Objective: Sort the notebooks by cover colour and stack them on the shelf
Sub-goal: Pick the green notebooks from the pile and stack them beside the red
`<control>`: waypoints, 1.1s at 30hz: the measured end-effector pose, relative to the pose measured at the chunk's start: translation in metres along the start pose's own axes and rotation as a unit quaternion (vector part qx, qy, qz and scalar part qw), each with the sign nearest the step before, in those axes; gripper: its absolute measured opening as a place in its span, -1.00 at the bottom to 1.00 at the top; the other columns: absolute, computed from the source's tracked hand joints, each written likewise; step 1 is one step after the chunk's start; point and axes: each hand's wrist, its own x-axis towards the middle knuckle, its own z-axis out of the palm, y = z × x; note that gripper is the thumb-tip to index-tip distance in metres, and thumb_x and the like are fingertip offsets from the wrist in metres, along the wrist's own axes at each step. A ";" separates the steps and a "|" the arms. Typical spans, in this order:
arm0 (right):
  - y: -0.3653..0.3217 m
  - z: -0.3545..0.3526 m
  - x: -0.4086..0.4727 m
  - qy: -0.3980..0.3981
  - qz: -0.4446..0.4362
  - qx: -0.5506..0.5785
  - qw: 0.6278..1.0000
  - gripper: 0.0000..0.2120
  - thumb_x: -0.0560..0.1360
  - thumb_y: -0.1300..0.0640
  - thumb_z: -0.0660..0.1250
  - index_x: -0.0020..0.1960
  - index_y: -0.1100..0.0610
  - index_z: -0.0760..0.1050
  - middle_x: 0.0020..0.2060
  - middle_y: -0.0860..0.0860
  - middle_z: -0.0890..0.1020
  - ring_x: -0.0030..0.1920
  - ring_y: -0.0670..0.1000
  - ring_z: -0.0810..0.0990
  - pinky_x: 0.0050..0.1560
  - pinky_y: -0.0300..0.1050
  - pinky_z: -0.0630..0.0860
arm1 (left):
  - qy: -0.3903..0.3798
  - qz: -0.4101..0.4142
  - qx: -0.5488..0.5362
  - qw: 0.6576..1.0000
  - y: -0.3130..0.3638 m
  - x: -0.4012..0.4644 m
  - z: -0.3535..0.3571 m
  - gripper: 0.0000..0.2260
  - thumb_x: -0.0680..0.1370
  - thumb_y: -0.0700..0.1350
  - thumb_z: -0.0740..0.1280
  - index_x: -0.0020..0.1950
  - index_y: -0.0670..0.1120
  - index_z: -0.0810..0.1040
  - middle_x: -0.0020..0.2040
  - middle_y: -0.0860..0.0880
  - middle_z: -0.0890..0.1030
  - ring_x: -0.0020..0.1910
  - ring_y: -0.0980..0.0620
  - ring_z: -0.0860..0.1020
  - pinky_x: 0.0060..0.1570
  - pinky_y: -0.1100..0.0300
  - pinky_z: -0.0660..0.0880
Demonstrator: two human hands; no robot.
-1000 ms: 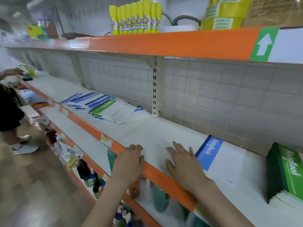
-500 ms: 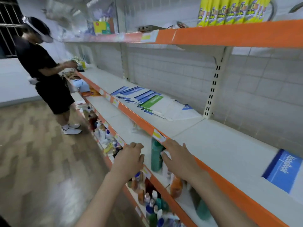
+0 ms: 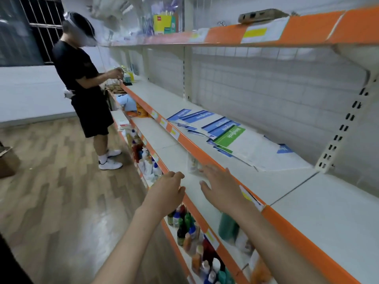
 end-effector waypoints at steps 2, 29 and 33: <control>-0.001 0.007 0.031 0.006 -0.003 0.013 1.000 -0.62 0.61 0.05 0.09 0.41 0.02 0.28 0.42 -0.07 0.31 0.42 -0.05 0.27 0.49 0.09 -0.05 | -0.018 -0.004 -0.014 1.000 -0.016 0.025 -0.004 -0.63 0.63 -0.06 0.15 0.44 -0.05 0.28 0.35 -0.04 0.39 0.17 -0.02 0.49 0.08 0.10 0.48; 0.117 -0.031 0.124 0.151 0.277 -0.035 0.948 -0.60 0.55 0.09 0.14 0.38 0.04 0.33 0.38 -0.01 0.35 0.46 -0.07 0.17 0.46 0.03 0.00 | 0.061 0.218 -0.084 0.971 0.050 0.281 0.044 -0.73 0.58 -0.10 0.18 0.27 -0.03 0.45 0.17 -0.01 0.49 0.18 0.02 0.45 0.09 0.13 0.45; 0.125 -0.032 0.136 0.159 0.332 -0.035 0.929 -0.63 0.53 0.13 0.14 0.32 0.07 0.38 0.29 -0.01 0.42 0.39 -0.03 0.29 0.44 0.02 0.10 | 0.013 0.216 -0.041 0.975 0.055 0.306 0.050 -0.66 0.59 0.08 0.17 0.28 -0.06 0.42 0.21 -0.04 0.49 0.22 -0.03 0.42 0.09 0.10 0.44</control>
